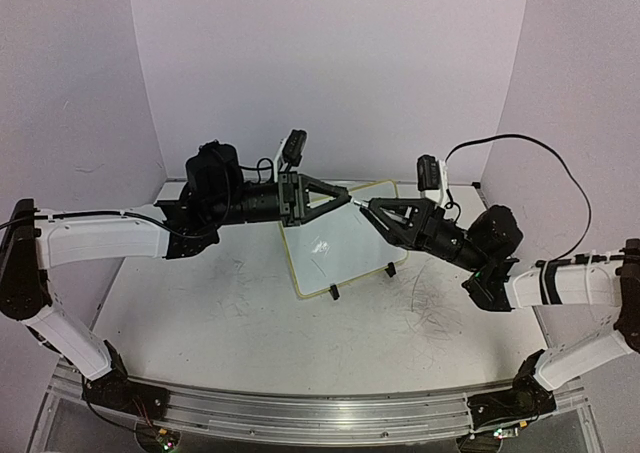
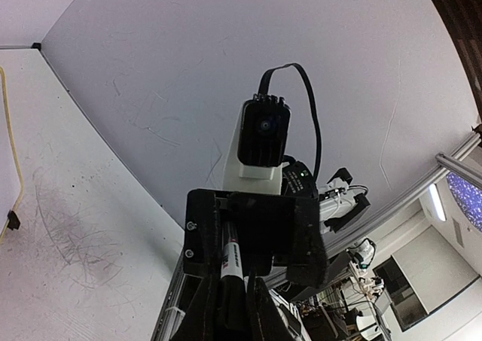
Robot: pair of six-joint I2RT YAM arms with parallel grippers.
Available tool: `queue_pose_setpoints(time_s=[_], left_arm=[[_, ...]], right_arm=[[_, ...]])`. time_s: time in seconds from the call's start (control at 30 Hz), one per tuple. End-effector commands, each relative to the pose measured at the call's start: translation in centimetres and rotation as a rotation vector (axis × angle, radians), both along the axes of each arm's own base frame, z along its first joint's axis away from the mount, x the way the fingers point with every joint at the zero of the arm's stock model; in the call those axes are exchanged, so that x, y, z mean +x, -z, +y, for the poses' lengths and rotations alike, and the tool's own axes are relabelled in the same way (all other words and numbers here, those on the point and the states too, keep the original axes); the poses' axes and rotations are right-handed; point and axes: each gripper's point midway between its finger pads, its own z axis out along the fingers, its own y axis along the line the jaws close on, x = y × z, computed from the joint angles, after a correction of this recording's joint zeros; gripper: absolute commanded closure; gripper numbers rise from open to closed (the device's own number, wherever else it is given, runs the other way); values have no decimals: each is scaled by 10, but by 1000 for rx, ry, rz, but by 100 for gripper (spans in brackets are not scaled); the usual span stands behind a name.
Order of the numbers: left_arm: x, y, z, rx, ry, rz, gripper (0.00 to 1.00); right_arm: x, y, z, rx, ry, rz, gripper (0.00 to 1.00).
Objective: Write a sentence on the whiteboard
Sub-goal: Open the pen cap from the whiteboard marker.
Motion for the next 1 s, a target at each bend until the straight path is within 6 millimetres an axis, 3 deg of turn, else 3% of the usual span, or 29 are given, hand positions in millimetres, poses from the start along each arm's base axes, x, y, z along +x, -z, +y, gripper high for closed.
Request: queue_pose_setpoints(time_s=[0.0, 0.13, 0.37, 0.53, 0.97], left_arm=[[-6, -35, 9, -80, -4, -48, 100], [-8, -34, 5, -83, 29, -31, 100], [-6, -26, 1, -86, 37, -3, 100], [-7, -25, 1, -93, 38, 1, 100], [-5, -11, 0, -77, 27, 26, 100]], right_arm=[[-8, -18, -16, 62, -19, -67, 31], [-12, -16, -11, 53, -70, -78, 33], [-13, -21, -4, 61, -116, -98, 54], [-6, -11, 1, 57, -113, -66, 59], [-3, -28, -7, 186, -110, -76, 60]])
